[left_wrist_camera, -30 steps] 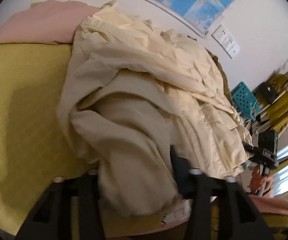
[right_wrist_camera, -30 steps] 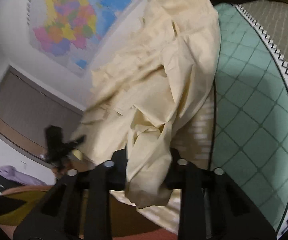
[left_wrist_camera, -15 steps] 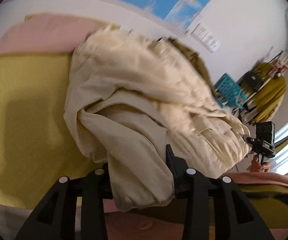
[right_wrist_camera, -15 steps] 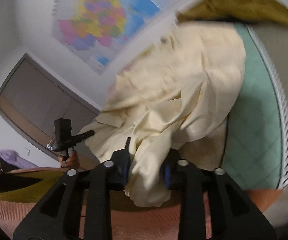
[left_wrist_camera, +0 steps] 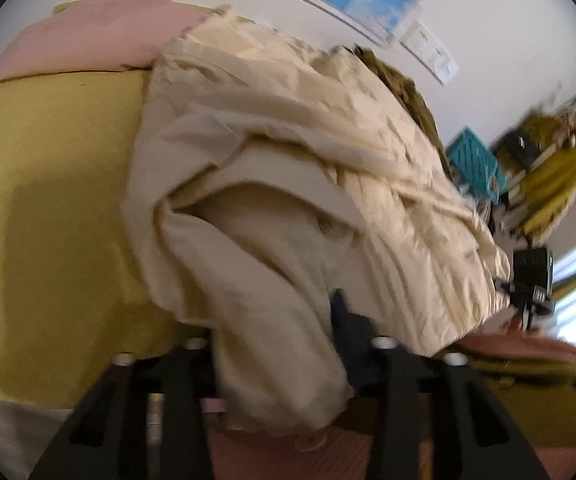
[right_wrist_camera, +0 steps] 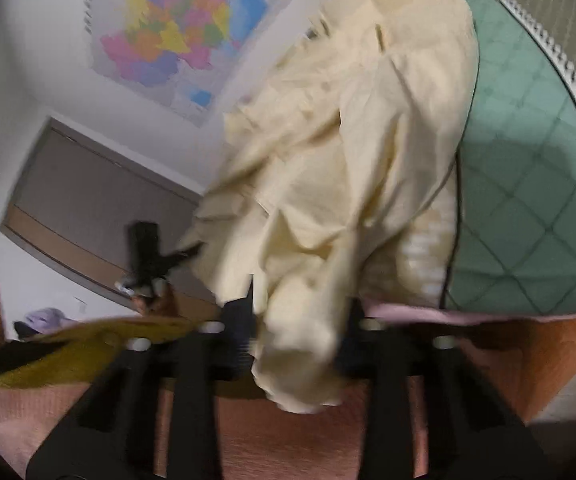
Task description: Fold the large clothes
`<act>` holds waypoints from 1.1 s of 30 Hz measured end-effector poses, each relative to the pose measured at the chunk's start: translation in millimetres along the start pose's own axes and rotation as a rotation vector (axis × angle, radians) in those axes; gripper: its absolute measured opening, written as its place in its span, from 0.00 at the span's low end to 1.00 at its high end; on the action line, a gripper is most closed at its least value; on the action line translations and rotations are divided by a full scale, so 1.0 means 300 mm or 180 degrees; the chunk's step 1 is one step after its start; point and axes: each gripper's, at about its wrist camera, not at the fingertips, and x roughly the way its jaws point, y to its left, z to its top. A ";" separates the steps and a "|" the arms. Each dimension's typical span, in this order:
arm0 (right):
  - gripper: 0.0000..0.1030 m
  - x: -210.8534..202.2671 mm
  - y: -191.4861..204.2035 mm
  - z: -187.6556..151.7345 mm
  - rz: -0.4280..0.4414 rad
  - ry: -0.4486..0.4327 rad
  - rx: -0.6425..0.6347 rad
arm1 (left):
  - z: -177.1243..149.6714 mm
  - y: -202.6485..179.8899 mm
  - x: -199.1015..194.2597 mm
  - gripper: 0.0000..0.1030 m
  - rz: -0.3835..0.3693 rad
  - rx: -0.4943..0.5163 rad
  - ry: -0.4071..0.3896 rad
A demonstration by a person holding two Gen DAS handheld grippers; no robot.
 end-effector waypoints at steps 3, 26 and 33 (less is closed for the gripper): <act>0.19 -0.039 0.066 0.025 0.0035 -0.0184 -0.0205 | 0.024 -0.025 -0.036 0.24 -0.0030 -0.0020 -0.0126; 0.17 -0.137 0.179 0.548 0.0281 -0.1093 -0.0293 | 0.536 -0.136 -0.184 0.26 -0.0073 -0.0061 -0.0355; 0.17 -0.089 0.115 0.720 0.0188 -0.1102 -0.0044 | 0.714 -0.137 -0.124 0.26 0.0063 -0.0035 -0.0334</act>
